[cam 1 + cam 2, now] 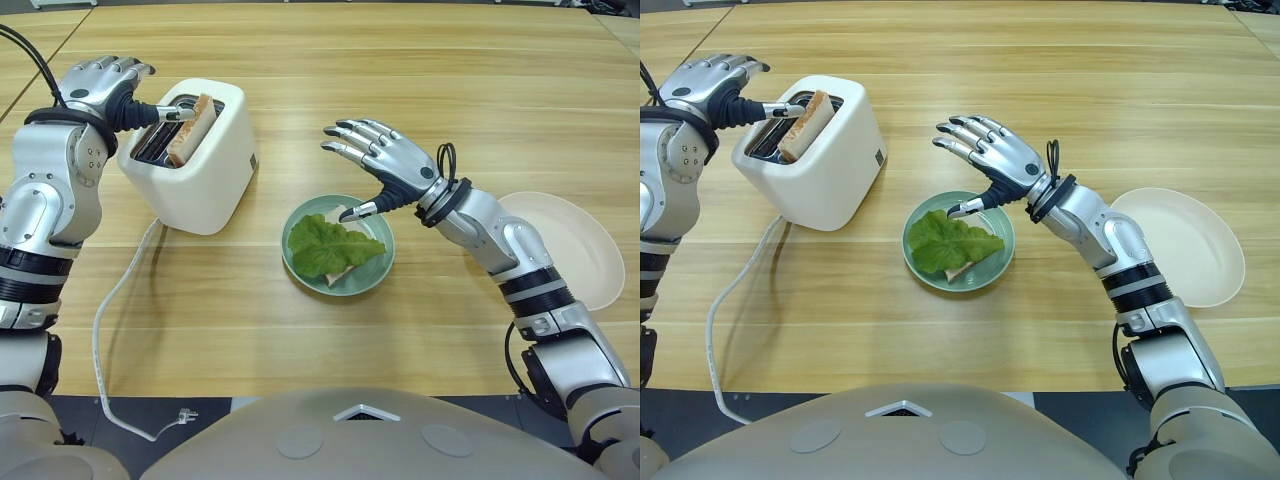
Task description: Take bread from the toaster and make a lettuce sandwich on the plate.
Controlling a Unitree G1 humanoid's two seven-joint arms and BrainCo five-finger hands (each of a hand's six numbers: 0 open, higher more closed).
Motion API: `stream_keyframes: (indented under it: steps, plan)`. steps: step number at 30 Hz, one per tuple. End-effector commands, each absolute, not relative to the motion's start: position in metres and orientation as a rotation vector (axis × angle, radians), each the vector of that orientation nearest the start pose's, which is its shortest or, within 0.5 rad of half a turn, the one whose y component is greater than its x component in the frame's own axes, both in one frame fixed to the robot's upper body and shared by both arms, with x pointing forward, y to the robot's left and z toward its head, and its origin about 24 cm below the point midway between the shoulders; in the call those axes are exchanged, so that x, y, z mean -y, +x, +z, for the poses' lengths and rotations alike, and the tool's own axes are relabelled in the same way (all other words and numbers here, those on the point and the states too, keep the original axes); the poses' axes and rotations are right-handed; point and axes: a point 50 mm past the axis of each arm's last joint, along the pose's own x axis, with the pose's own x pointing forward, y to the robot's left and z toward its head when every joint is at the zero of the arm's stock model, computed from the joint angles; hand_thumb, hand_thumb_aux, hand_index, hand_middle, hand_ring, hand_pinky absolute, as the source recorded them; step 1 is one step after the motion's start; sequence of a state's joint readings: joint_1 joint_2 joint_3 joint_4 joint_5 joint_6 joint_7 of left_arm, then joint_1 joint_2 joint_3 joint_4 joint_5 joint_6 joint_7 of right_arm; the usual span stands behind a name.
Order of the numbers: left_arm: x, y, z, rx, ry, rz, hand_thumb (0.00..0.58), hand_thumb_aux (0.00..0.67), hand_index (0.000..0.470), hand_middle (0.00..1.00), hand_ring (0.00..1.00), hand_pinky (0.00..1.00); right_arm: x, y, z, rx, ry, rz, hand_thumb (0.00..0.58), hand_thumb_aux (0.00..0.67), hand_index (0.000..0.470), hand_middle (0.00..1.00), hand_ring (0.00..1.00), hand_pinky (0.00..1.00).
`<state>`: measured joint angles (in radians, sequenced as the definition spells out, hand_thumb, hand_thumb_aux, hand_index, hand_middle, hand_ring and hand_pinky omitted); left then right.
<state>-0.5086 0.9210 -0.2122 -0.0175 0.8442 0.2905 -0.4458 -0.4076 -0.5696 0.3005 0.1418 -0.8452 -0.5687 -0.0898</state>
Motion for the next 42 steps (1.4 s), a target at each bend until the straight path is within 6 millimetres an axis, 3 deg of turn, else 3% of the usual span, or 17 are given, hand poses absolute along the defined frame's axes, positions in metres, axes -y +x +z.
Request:
stream_keyframes:
  steps: [1, 3, 4, 6, 9, 11, 12, 13, 17, 21, 24, 29, 32, 38, 42]
  plan:
    - [-0.242, 0.324, 0.19, -0.118, 1.71, -0.08, 0.036, 0.021, 0.015, 0.0, 0.0, 0.0, 0.138, 0.292, 0.12, 0.772, -1.38, 0.492, 0.0, 0.0, 0.0, 0.0, 0.0, 0.0]
    - [-0.24, 0.327, 0.182, -0.131, 1.697, -0.11, 0.087, 0.053, 0.037, 0.0, 0.0, 0.0, 0.139, 0.293, 0.117, 0.762, -1.387, 0.491, 0.0, 0.0, 0.0, 0.0, 0.0, 0.0]
    - [-0.24, 0.328, 0.179, -0.138, 1.69, -0.121, 0.168, 0.105, 0.074, 0.0, 0.0, 0.0, 0.139, 0.294, 0.117, 0.759, -1.39, 0.49, 0.0, 0.0, 0.0, 0.0, 0.0, 0.0]
    - [-0.239, 0.329, 0.176, -0.147, 1.673, -0.143, 0.268, 0.179, 0.125, 0.0, 0.0, 0.0, 0.14, 0.296, 0.116, 0.751, -1.394, 0.484, 0.0, 0.0, 0.0, 0.0, 0.0, 0.0]
    - [-0.24, 0.329, 0.175, -0.153, 1.664, -0.154, 0.363, 0.26, 0.182, 0.0, 0.0, 0.0, 0.143, 0.298, 0.115, 0.738, -1.4, 0.476, 0.0, 0.0, 0.0, 0.0, 0.0, 0.0]
    - [-0.24, 0.329, 0.174, -0.16, 1.662, -0.16, 0.452, 0.355, 0.249, 0.0, 0.0, 0.0, 0.143, 0.298, 0.113, 0.734, -1.406, 0.476, 0.0, 0.0, 0.0, 0.0, 0.0, 0.0]
    - [-0.24, 0.329, 0.173, -0.167, 1.664, -0.166, 0.53, 0.473, 0.332, 0.0, 0.0, 0.0, 0.143, 0.299, 0.113, 0.732, -1.409, 0.476, 0.0, 0.0, 0.0, 0.0, 0.0, 0.0]
    - [-0.24, 0.329, 0.173, -0.169, 1.665, -0.172, 0.58, 0.67, 0.47, 0.0, 0.0, 0.0, 0.143, 0.298, 0.112, 0.731, -1.411, 0.475, 0.0, 0.0, 0.0, 0.0, 0.0, 0.0]
    - [-0.236, 0.329, 0.179, -0.119, 1.632, -0.164, 0.58, 0.67, 0.47, 0.0, 0.0, 0.0, 0.144, 0.298, 0.112, 0.73, -1.416, 0.472, 0.0, 0.0, 0.0, 0.0, 0.0, 0.0]
    - [-0.235, 0.333, 0.199, -0.052, 1.545, -0.109, 0.58, 0.67, 0.47, 0.0, 0.0, 0.0, 0.144, 0.299, 0.112, 0.727, -1.418, 0.466, 0.0, 0.0, 0.0, 0.0, 0.0, 0.0]
    - [-0.233, 0.337, 0.225, 0.004, 1.476, -0.109, 0.58, 0.67, 0.47, 0.0, 0.0, 0.0, 0.146, 0.3, 0.113, 0.722, -1.423, 0.459, 0.0, 0.0, 0.0, 0.0, 0.0, 0.0]
    - [-0.208, 0.334, 0.27, 0.163, 1.326, -0.222, 0.58, 0.67, 0.47, 0.0, 0.0, 0.0, 0.151, 0.303, 0.113, 0.71, -1.44, 0.433, 0.0, 0.0, 0.0, 0.0, 0.0, 0.0]
    - [-0.196, 0.327, 0.287, 0.228, 1.257, -0.296, 0.58, 0.67, 0.47, 0.0, 0.0, 0.0, 0.152, 0.305, 0.114, 0.707, -1.444, 0.419, 0.0, 0.0, 0.0, 0.0, 0.0, 0.0]
    - [-0.178, 0.32, 0.29, 0.291, 1.07, -0.42, 0.58, 0.67, 0.47, 0.0, 0.0, 0.0, 0.16, 0.31, 0.123, 0.708, -1.446, 0.358, 0.0, 0.0, 0.0, 0.0, 0.0, 0.0]
    - [-0.166, 0.321, 0.266, 0.227, 0.846, -0.543, 0.58, 0.67, 0.47, 0.0, 0.0, 0.0, 0.177, 0.314, 0.136, 0.693, -1.442, 0.271, 0.0, 0.0, 0.0, 0.0, 0.0, 0.0]
